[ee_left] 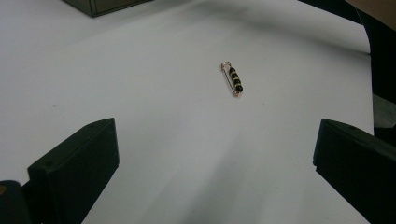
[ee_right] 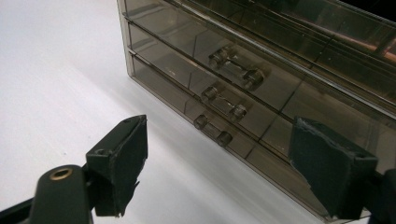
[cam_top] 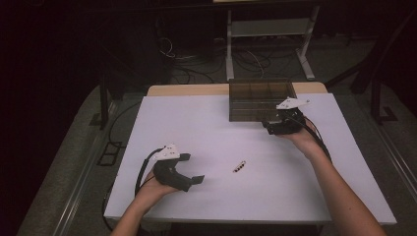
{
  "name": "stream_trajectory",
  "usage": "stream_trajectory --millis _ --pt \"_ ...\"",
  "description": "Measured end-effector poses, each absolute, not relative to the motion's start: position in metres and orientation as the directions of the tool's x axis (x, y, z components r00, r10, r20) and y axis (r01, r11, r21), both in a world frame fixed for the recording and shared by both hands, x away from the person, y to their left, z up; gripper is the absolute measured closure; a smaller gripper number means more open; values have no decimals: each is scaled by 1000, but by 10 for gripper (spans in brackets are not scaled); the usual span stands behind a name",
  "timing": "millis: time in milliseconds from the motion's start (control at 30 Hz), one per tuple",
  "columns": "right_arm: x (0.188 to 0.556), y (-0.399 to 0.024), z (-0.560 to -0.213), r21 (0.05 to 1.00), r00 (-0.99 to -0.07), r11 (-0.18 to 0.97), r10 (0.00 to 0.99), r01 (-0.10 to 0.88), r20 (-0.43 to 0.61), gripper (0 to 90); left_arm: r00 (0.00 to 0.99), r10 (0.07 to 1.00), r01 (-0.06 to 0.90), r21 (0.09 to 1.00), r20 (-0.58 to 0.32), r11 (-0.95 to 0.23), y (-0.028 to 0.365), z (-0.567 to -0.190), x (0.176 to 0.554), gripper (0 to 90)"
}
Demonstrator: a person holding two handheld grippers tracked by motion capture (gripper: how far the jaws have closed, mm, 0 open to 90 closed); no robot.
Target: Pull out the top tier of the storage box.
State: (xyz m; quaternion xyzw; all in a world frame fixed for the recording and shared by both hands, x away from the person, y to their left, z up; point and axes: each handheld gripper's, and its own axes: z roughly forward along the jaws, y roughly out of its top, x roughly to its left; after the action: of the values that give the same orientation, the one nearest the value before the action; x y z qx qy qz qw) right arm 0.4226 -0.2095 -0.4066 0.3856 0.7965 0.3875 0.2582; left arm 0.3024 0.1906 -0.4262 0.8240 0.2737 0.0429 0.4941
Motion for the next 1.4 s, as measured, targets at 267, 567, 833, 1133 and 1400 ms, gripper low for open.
stream_trajectory --millis 267,567,833,1133,1400 --pt "421 -209 -406 831 -552 403 821 383 -144 194 846 496 410 835 -197 -368 191 -427 303 0" --pt "420 -208 -406 821 -552 439 812 364 -190 194 848 495 404 835 -189 -373 191 -427 302 0" --pt "418 -206 -406 817 -547 464 806 343 -228 194 851 491 401 835 -188 -376 191 -427 302 0" --pt "417 -205 -407 809 -543 484 801 334 -255 194 850 493 403 835 -188 -376 191 -427 301 0" --pt "415 -202 -406 799 -530 520 789 304 -311 194 850 493 401 835 -187 -376 191 -427 302 0"
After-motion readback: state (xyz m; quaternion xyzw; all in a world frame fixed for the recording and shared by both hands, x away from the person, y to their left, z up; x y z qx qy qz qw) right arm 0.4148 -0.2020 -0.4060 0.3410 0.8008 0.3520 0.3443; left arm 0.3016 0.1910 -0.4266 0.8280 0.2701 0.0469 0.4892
